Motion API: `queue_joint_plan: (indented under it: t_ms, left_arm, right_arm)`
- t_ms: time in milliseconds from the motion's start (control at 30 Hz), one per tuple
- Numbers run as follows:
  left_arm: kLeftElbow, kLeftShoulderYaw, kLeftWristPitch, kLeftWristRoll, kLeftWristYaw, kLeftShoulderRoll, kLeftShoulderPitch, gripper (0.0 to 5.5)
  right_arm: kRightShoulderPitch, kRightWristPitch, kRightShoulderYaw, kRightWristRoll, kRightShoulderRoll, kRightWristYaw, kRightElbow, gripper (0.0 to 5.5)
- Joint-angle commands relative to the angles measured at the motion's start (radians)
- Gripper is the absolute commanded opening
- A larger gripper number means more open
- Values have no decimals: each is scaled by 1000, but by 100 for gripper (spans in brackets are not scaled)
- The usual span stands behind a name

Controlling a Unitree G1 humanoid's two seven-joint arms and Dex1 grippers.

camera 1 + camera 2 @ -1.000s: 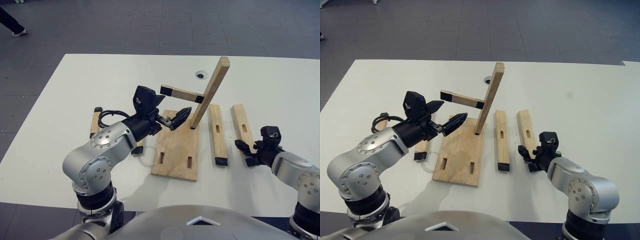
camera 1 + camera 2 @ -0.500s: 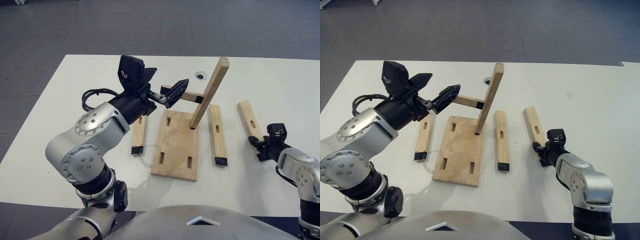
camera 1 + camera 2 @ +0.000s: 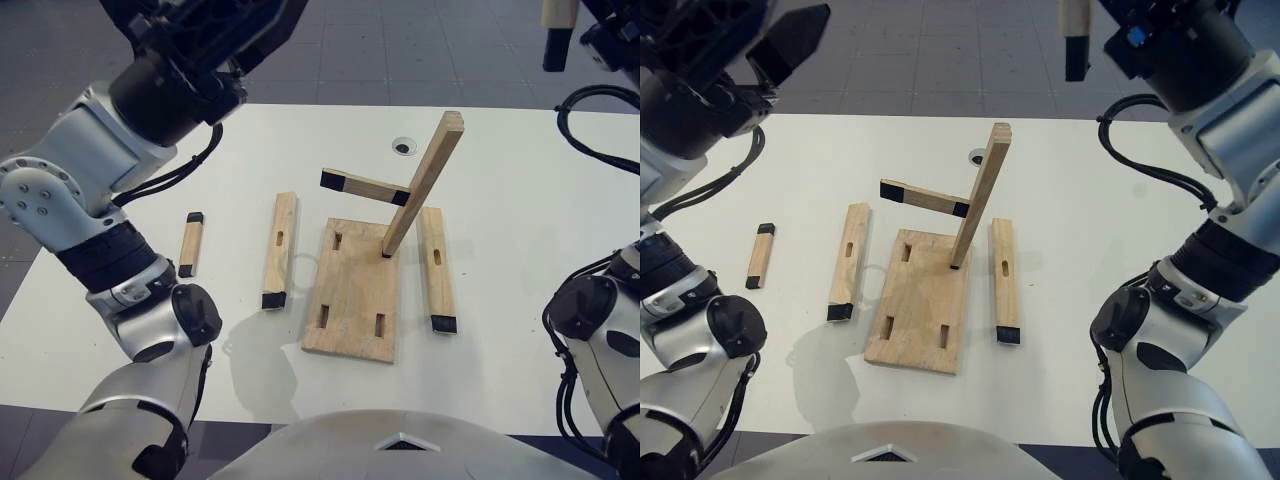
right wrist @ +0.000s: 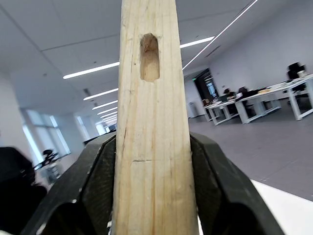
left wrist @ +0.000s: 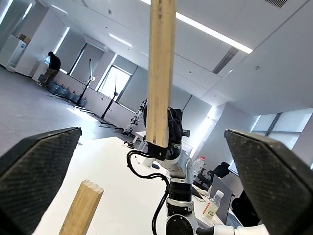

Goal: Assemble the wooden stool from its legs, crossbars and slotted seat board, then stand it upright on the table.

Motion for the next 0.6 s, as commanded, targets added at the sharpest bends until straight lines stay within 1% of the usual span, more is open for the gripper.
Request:
queue_joint_plan:
  t_ms: [33, 167, 300, 467, 600]
  left_arm:
    - [27, -50, -11, -49, -47, 49, -15, 550]
    - [48, -124, -6, -76, -106, 77, -44, 550]
    - [44, -193, -14, -117, -104, 72, -56, 550]
    - [-5, -277, -45, -160, -66, 48, -33, 550]
    - [-25, -311, -64, -189, -44, 62, -16, 550]
  right_arm:
    - [-9, 56, 88, 85, -44, 64, -27, 203]
    - [-4, 63, 194, 80, -48, 110, -56, 203]
    - [-19, 35, 281, 37, -32, 136, -67, 203]
    - [-20, 13, 328, 5, -31, 169, -74, 203]
    - [-16, 15, 360, 22, -20, 175, -91, 203]
